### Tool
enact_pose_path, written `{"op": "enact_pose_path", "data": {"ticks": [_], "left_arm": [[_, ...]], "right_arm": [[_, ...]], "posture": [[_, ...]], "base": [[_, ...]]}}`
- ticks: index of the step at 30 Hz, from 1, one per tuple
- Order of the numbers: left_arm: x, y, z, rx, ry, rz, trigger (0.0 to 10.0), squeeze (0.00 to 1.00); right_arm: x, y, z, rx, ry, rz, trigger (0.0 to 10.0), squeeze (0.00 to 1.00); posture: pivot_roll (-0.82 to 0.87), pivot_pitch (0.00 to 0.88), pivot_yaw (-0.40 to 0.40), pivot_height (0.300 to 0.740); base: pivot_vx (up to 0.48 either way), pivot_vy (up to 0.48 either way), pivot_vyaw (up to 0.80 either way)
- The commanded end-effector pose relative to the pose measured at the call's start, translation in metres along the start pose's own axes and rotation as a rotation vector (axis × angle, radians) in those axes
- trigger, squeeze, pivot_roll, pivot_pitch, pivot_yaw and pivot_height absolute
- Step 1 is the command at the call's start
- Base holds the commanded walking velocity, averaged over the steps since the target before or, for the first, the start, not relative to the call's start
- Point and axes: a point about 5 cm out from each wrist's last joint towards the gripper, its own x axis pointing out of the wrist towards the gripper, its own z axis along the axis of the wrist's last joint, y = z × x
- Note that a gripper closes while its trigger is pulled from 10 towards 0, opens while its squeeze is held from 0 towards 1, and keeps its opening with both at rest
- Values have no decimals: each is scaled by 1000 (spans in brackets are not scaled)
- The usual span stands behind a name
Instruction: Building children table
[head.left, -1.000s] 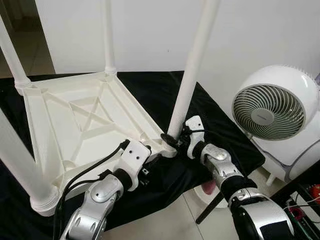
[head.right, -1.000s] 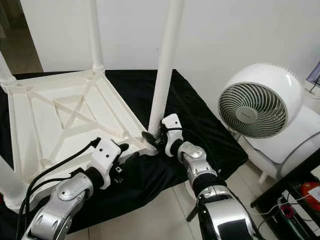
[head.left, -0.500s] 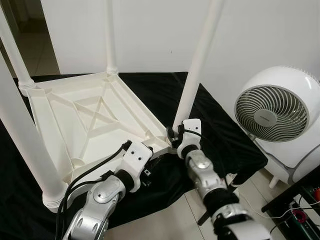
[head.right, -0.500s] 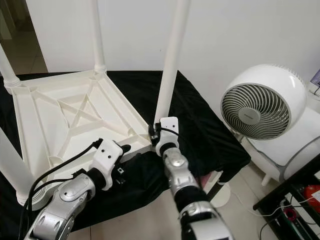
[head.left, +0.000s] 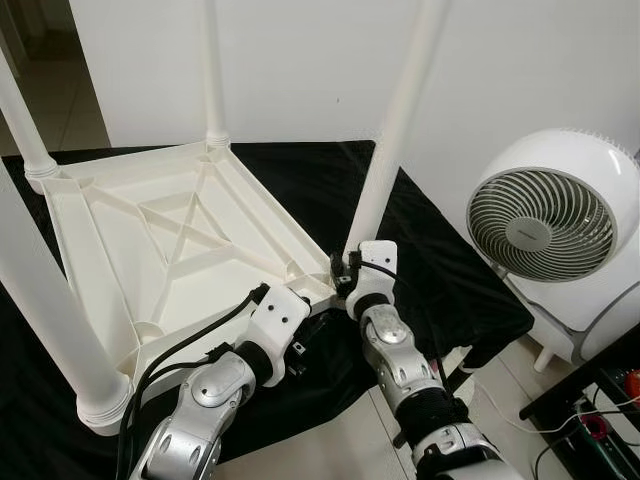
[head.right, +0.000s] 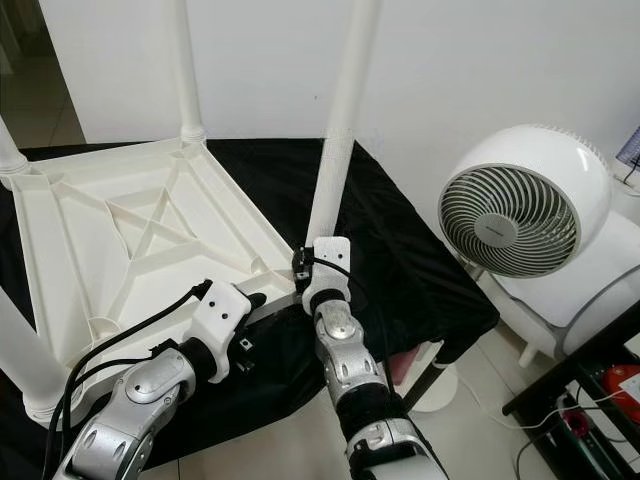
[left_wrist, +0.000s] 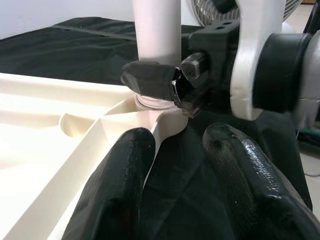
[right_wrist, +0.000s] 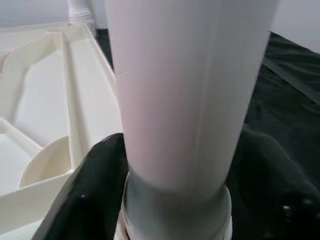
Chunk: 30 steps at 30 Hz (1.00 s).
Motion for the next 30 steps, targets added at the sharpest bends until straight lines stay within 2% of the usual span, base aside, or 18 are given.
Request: {"op": "enact_pose_path", "data": {"ticks": [1, 3, 4, 5, 6, 7, 9, 10, 11, 13, 15, 17, 21, 23, 24, 25, 27, 30], "left_arm": [[2, -1, 0, 6, -2, -5, 10000, 0], [2, -1, 0, 7, -1, -5, 10000, 0], [1, -1, 0, 8, -1, -7, 10000, 0], [1, -1, 0, 8, -1, -7, 10000, 0], [1, -1, 0, 9, -1, -9, 10000, 0], [1, -1, 0, 9, 0, -12, 10000, 0], [1, -1, 0, 9, 0, -12, 10000, 0], [2, -2, 0, 10, 0, -19, 10000, 0], [2, -2, 0, 12, 0, -28, 10000, 0], [2, -2, 0, 12, 0, -28, 10000, 0], [3, -2, 0, 14, 0, -34, 10000, 0], [4, -1, 1, 22, -2, -45, 10000, 0], [5, -1, 2, 25, -4, -48, 10000, 0], [5, -1, 2, 25, -4, -48, 10000, 0], [5, -1, 2, 26, -5, -51, 10000, 0], [5, -1, 2, 26, -5, -51, 10000, 0], [6, -2, 2, 22, -8, -48, 10000, 0], [6, -1, 2, 21, -7, -43, 10000, 0]], "right_arm": [[-3, -9, -3, 13, 11, -3, 10000, 1000], [-5, -14, 0, 23, -7, 23, 10000, 1000], [-10, -20, 1, 31, -19, 94, 10000, 1000], [-10, -20, 1, 31, -19, 94, 10000, 1000], [-14, -24, 2, 29, -21, 151, 10000, 1000], [-17, -29, 3, 6, -24, 204, 10000, 1000], [-17, -29, 3, 6, -24, 204, 10000, 1000], [-18, -34, 4, -29, -24, 260, 10000, 1000], [-19, -39, 3, -51, -8, 337, 10000, 0], [-19, -39, 3, -51, -8, 337, 10000, 0], [-20, -42, 3, -62, 5, 389, 10000, 0], [-16, -53, 8, -156, -4, 499, 10000, 0], [-11, -59, 14, -205, -9, 567, 10000, 0], [-11, -59, 14, -205, -9, 567, 10000, 0], [-4, -58, 17, -224, 12, 624, 10000, 0], [-4, -58, 17, -224, 12, 624, 10000, 0], [6, -51, 19, -242, 38, 664, 10000, 0], [10, -45, 20, -259, 47, 675, 10000, 0]], "posture": [[89, 16, -99, 740], [89, 16, -99, 740], [87, 10, -95, 740], [87, 10, -95, 740], [80, 8, -87, 740], [80, 8, -87, 740], [80, 8, -87, 740], [72, 6, -78, 740], [66, 3, -70, 740], [66, 3, -70, 740], [66, 3, -70, 740], [62, 0, -62, 740], [60, 0, -58, 740], [60, 0, -58, 740], [60, 0, -58, 740], [60, 0, -58, 740], [62, 0, -58, 740], [62, 6, -54, 740]], "base": [[0, 0, 0], [0, 0, 0], [0, 0, 0], [0, 0, 0], [0, 0, 0], [0, 0, 0], [0, 0, 0], [0, 0, 0], [0, 0, 0], [0, 0, 0], [0, 0, 0], [0, 0, 0], [0, 0, 0], [0, 0, 0], [0, 0, 0], [0, 0, 0], [0, 0, 0], [0, 0, 0]]}}
